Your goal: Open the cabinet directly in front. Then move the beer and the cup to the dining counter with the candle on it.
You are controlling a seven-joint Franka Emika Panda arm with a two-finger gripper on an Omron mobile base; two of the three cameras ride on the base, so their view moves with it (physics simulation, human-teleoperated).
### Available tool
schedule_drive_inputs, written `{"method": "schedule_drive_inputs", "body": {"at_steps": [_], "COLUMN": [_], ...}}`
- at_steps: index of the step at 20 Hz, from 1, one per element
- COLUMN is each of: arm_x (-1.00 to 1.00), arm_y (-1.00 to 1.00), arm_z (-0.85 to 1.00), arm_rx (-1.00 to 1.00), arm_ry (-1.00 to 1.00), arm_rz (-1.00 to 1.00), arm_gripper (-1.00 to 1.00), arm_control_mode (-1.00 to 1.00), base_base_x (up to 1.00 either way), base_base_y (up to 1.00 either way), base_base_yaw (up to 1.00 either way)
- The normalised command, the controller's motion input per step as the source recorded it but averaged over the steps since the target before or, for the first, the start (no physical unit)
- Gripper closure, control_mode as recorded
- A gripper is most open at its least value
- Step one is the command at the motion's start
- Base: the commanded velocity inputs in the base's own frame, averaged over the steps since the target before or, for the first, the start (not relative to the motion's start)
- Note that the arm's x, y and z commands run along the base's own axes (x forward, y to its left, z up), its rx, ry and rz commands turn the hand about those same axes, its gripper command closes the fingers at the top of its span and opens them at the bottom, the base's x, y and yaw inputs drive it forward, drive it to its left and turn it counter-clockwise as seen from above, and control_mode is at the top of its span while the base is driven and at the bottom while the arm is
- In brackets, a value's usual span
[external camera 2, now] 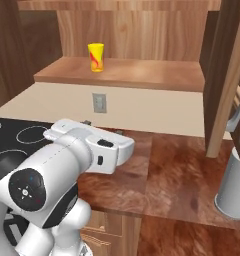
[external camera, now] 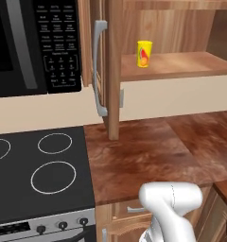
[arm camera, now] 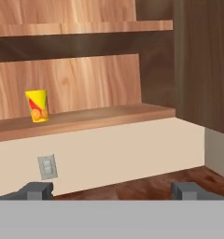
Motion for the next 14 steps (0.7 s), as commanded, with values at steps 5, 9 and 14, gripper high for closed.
{"method": "schedule_drive_inputs", "body": {"at_steps": [5,9,14], "arm_x": [0.11,0.0,0.01], "arm_y": [0.05,0.1,0.33], "arm_z": [0.65,0.56,0.3], "arm_rx": [0.0,-0.01,-0.03], "arm_ry": [0.13,0.16,0.22], "arm_rz": [-0.02,0.0,0.01], "arm_gripper": [-1.0,-1.0,-1.0], "arm_control_mode": [-1.0,-1.0,-1.0], "base_base_x": [0.0,0.0,0.0], "base_base_y": [0.0,0.0,0.0], "base_base_yaw": [0.0,0.0,0.0]}}
